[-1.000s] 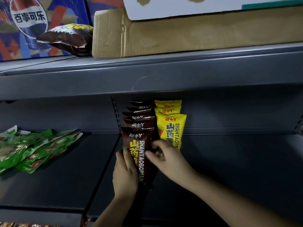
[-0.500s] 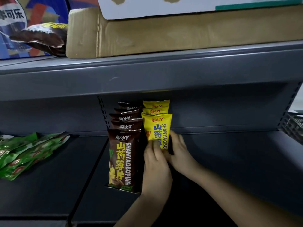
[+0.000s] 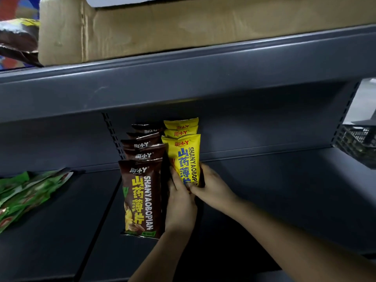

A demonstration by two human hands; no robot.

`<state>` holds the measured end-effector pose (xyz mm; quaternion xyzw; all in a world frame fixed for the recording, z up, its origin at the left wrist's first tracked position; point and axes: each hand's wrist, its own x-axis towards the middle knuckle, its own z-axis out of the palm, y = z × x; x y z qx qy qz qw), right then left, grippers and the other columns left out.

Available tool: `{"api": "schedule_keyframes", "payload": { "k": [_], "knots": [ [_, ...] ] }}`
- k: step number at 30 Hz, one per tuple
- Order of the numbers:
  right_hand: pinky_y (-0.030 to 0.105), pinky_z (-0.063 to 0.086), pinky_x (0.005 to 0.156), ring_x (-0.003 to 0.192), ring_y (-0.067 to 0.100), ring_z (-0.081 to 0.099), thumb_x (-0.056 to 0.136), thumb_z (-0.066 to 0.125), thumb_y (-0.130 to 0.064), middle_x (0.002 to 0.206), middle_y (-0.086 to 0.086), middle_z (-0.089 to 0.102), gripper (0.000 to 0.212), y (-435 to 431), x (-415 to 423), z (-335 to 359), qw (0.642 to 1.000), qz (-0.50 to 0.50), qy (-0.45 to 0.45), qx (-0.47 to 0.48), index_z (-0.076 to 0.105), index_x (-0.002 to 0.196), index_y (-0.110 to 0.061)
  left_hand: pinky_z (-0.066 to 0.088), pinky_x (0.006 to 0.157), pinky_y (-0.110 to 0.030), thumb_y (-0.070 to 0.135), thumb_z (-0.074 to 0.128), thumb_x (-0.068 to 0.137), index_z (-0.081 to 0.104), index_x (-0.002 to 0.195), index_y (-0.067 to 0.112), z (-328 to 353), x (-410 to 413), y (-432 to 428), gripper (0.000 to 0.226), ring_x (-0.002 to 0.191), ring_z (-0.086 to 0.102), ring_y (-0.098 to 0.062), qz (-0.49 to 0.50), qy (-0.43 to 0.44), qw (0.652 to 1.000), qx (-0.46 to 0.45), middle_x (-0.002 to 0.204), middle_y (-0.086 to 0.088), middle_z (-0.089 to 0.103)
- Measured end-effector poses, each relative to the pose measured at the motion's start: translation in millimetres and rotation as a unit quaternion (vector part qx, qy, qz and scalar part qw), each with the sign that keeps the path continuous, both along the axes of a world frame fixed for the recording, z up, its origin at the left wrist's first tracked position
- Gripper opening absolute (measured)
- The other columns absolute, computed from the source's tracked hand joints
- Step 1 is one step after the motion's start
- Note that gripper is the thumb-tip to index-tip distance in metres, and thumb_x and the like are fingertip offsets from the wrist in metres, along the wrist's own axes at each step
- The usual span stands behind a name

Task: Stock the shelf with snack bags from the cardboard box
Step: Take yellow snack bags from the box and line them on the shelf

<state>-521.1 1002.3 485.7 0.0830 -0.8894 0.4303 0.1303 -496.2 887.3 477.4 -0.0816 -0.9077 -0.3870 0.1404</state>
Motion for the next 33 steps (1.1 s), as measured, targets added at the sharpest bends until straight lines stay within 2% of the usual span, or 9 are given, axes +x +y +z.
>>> {"api": "schedule_keyframes", "payload": {
  "k": [7,13,16,19,22,25,28,31,33],
  "knots": [
    [0.031,0.044,0.09,0.115,0.023,0.052,0.089,0.057,-0.045,0.122,0.01,0.057,0.059,-4,5,-10,0.996,-0.038,0.017,0.084,0.043,0.136,-0.013,0.037,0.1,-0.039,0.015,0.05,0.09,-0.008,0.15,0.014,-2,0,3,0.083,0.126,0.041,-0.035,0.021,-0.013,1.0,-0.012,0.142,-0.019,0.031],
    [0.024,0.039,0.077,0.107,0.026,0.059,0.086,0.067,-0.032,0.114,0.013,0.063,0.043,-4,13,5,0.998,-0.046,-0.006,0.031,0.058,0.119,-0.006,0.039,0.095,-0.042,0.018,0.047,0.092,-0.006,0.15,0.011,2,4,7,0.079,0.12,0.045,-0.04,0.034,-0.045,0.998,-0.041,0.135,-0.022,0.037],
    [0.032,0.044,0.082,0.107,0.033,0.059,0.087,0.065,-0.032,0.113,0.019,0.063,0.044,-8,15,10,0.995,-0.059,-0.025,0.072,0.058,0.116,0.001,0.038,0.096,-0.041,0.016,0.046,0.093,-0.002,0.149,0.002,9,7,5,0.074,0.121,0.045,-0.04,0.04,-0.06,0.995,-0.075,0.135,-0.023,0.037],
    [0.038,0.046,0.087,0.111,0.035,0.054,0.091,0.057,-0.033,0.117,0.02,0.059,0.042,-10,27,12,0.991,-0.08,-0.04,0.097,0.056,0.117,0.0,0.031,0.106,-0.038,0.006,0.048,0.089,0.01,0.145,-0.008,13,22,6,0.069,0.128,0.037,-0.04,0.043,-0.004,0.994,-0.099,0.139,-0.027,0.031],
    [0.04,0.048,0.09,0.114,0.034,0.054,0.094,0.048,-0.026,0.12,0.016,0.059,0.031,-3,52,21,0.992,-0.091,-0.016,0.084,0.059,0.117,-0.008,0.029,0.112,-0.042,0.002,0.05,0.081,0.024,0.142,-0.011,14,47,9,0.067,0.132,0.033,-0.042,0.021,0.055,0.991,-0.124,0.142,-0.029,0.031],
    [0.04,0.048,0.091,0.113,0.032,0.057,0.093,0.047,-0.019,0.122,0.014,0.062,0.03,7,83,31,0.993,-0.095,0.003,0.065,0.063,0.118,-0.013,0.043,0.096,-0.047,0.016,0.034,0.076,0.047,0.126,-0.007,19,71,17,0.057,0.112,0.05,-0.044,0.016,0.1,0.979,-0.175,0.122,-0.027,0.051],
    [0.041,0.049,0.088,0.109,0.032,0.06,0.093,0.048,-0.017,0.117,0.014,0.065,0.028,21,113,33,0.996,-0.076,0.01,0.051,0.065,0.114,-0.012,0.048,0.079,-0.044,0.02,0.027,0.075,0.059,0.111,0.001,21,96,32,0.052,0.093,0.058,-0.041,-0.002,0.144,0.972,-0.186,0.104,-0.021,0.059],
    [0.042,0.05,0.086,0.105,0.03,0.062,0.093,0.048,-0.015,0.111,0.012,0.068,0.025,40,148,35,0.996,-0.08,0.014,0.022,0.066,0.109,-0.011,0.048,0.078,-0.043,0.018,0.028,0.073,0.06,0.109,0.003,20,125,50,0.05,0.091,0.059,-0.039,-0.01,0.152,0.977,-0.146,0.104,-0.018,0.061],
    [0.038,0.05,0.086,0.101,0.024,0.063,0.094,0.047,-0.012,0.107,0.006,0.069,0.024,55,173,35,0.996,-0.082,0.012,-0.015,0.067,0.107,-0.011,0.048,0.079,-0.044,0.017,0.027,0.069,0.058,0.112,0.003,19,147,62,0.055,0.094,0.057,-0.038,-0.033,0.143,0.983,-0.11,0.107,-0.017,0.059]
  ]
}}
